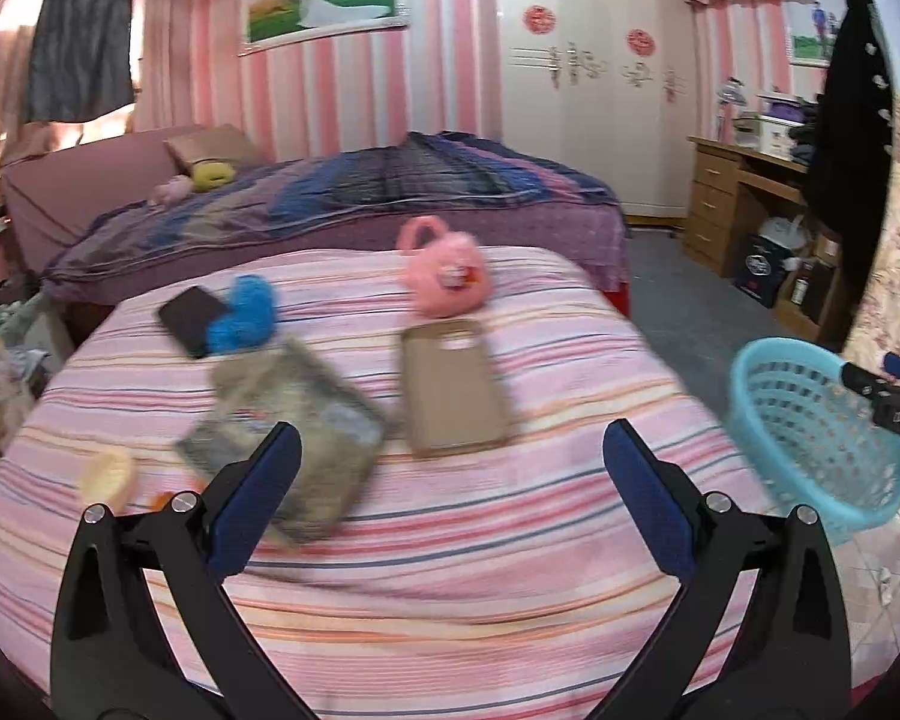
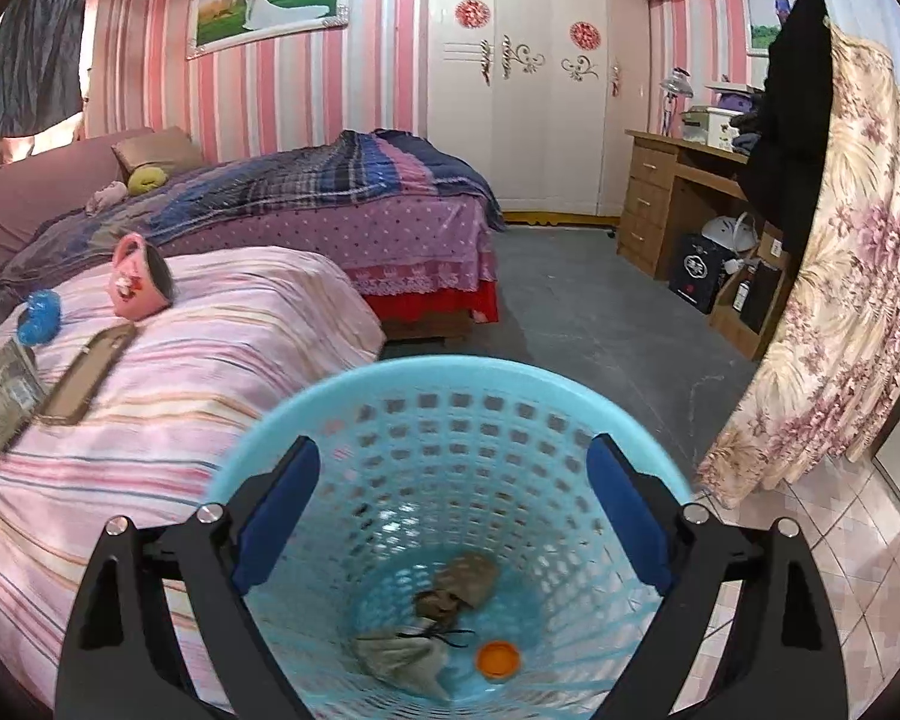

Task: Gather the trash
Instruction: 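Move both open grippers back over the bed, then close the left gripper around the tangerine on the bedspread, then grasp the grey printed snack packet with the right gripper while the left holds the tangerine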

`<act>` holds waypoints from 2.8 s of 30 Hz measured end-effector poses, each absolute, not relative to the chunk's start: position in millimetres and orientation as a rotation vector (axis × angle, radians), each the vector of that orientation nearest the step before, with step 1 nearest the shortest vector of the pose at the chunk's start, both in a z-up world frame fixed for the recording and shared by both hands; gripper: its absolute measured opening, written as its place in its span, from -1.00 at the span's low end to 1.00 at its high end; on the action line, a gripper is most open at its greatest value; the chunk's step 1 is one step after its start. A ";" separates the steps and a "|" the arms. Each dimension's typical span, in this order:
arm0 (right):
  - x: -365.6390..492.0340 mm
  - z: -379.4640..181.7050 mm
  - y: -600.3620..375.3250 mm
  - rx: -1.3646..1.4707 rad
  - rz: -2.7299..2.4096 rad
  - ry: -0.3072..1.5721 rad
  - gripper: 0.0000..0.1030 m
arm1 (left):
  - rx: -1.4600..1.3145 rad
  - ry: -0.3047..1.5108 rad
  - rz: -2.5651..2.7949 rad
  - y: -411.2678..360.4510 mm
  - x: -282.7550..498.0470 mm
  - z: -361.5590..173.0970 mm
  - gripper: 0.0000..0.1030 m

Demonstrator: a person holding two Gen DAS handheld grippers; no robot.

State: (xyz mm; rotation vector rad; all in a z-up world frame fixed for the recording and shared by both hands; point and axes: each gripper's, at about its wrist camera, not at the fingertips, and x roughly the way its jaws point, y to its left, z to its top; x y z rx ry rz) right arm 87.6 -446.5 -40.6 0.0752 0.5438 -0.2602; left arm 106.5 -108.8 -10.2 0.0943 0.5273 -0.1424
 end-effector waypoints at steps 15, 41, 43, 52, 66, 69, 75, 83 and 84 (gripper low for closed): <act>121.3 -34.6 -344.0 0.009 -0.162 0.556 0.74 | 0.018 0.622 0.051 31.1 130.7 -41.9 0.89; 152.1 -44.7 -269.7 0.039 -0.099 0.617 0.90 | -0.021 0.828 0.014 53.8 161.2 -82.5 0.42; 153.3 -45.2 -267.9 0.026 -0.100 0.622 0.90 | -0.028 0.826 0.007 50.9 164.6 -80.5 0.34; 157.9 -47.1 -260.2 0.021 -0.070 0.639 0.90 | 0.011 0.821 -0.033 38.9 166.9 -79.4 -0.32; 144.8 -46.3 -190.4 -0.052 0.077 0.611 0.90 | -0.081 0.769 0.027 79.5 145.9 -62.3 -0.43; 140.0 -48.2 -170.1 -0.083 0.118 0.612 0.90 | -0.084 0.759 0.030 86.0 139.8 -60.1 -0.44; 132.7 -52.4 -130.6 -0.152 0.174 0.619 0.90 | -0.095 0.760 0.038 100.3 130.2 -61.1 -0.44; 126.2 -53.6 -99.8 -0.179 0.224 0.622 0.90 | -0.106 0.757 0.050 112.7 125.0 -61.5 -0.45; 124.7 -52.6 -96.4 -0.178 0.232 0.621 0.89 | -0.105 0.756 0.051 113.1 124.8 -61.2 -0.45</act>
